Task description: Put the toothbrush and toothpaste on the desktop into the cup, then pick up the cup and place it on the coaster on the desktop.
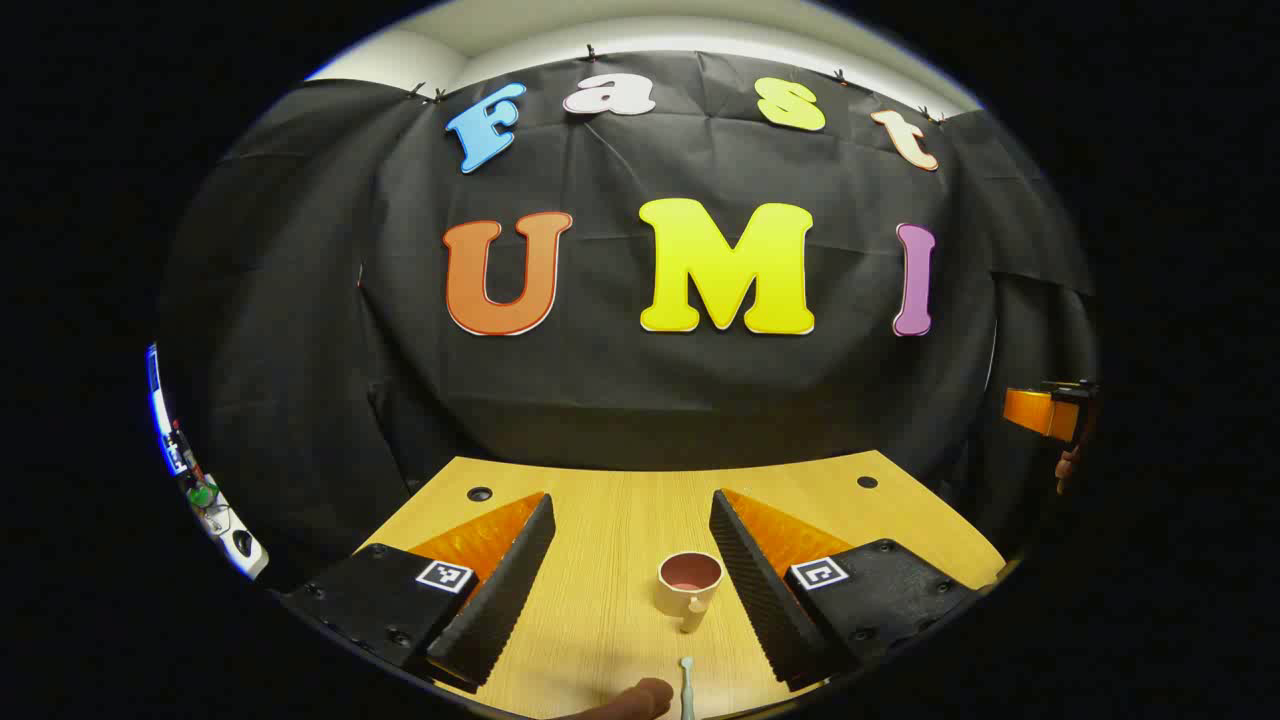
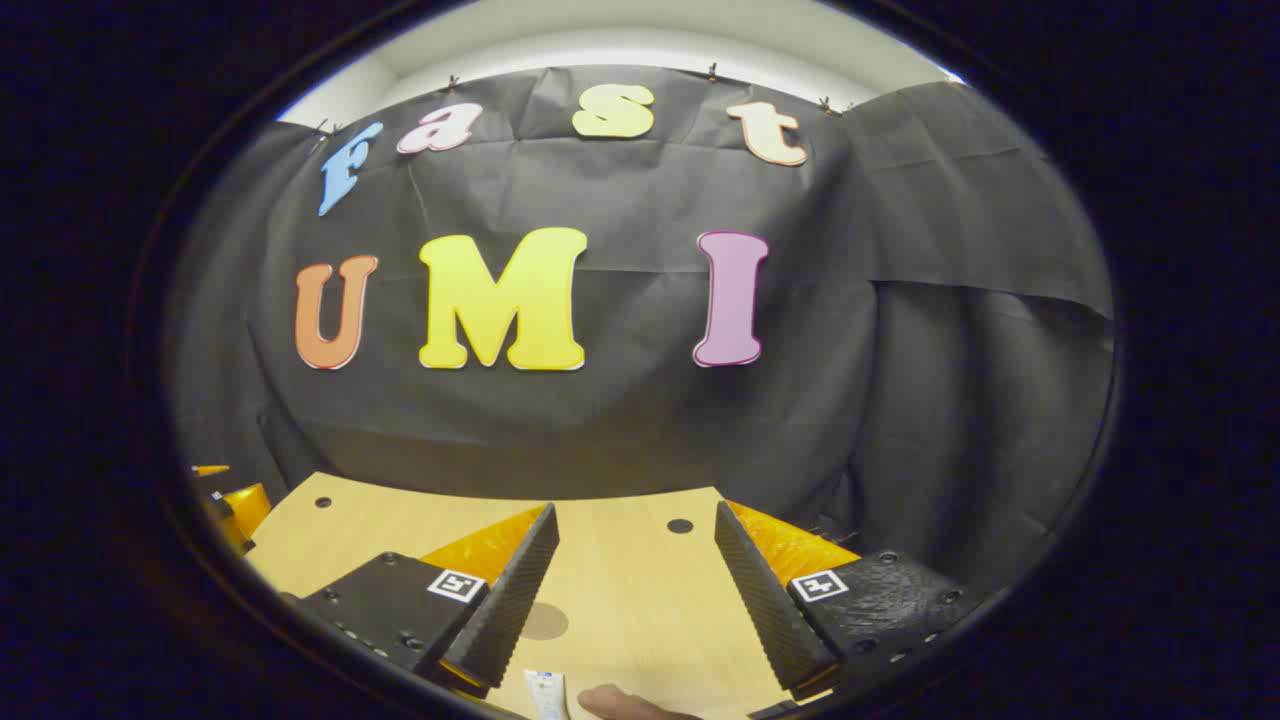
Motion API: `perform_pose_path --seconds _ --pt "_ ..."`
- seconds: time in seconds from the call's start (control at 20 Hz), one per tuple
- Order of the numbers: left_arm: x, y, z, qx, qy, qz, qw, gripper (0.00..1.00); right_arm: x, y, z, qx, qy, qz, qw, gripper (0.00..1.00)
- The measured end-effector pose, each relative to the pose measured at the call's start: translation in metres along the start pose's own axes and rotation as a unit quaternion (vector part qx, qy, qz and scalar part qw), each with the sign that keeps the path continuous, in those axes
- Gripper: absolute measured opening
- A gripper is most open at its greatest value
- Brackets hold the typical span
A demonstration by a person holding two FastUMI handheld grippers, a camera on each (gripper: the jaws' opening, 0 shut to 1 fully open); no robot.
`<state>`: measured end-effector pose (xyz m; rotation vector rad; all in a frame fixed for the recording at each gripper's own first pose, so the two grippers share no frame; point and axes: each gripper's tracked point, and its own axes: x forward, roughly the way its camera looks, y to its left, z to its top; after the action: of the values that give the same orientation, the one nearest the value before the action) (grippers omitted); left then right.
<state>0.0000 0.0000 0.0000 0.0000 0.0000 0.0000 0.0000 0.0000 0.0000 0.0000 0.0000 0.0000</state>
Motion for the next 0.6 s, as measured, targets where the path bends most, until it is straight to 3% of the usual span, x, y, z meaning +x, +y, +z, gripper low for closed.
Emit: perform_pose_path --seconds 0.05,0.55,0.6 --pt "-0.002 0.000 -0.002 0.001 -0.001 0.001 1.000 0.99 -0.001 0.005 0.000 0.001 0.000 0.007 1.000 0.97" --pt "-0.024 0.008 -0.040 0.014 0.040 0.011 0.999 0.99 -0.030 0.046 -0.014 -0.030 -0.014 0.055 0.998 0.97" --pt "-0.026 0.008 -0.044 0.016 0.043 0.010 0.999 0.99 -0.033 0.045 -0.013 -0.031 -0.018 0.055 0.998 0.93"
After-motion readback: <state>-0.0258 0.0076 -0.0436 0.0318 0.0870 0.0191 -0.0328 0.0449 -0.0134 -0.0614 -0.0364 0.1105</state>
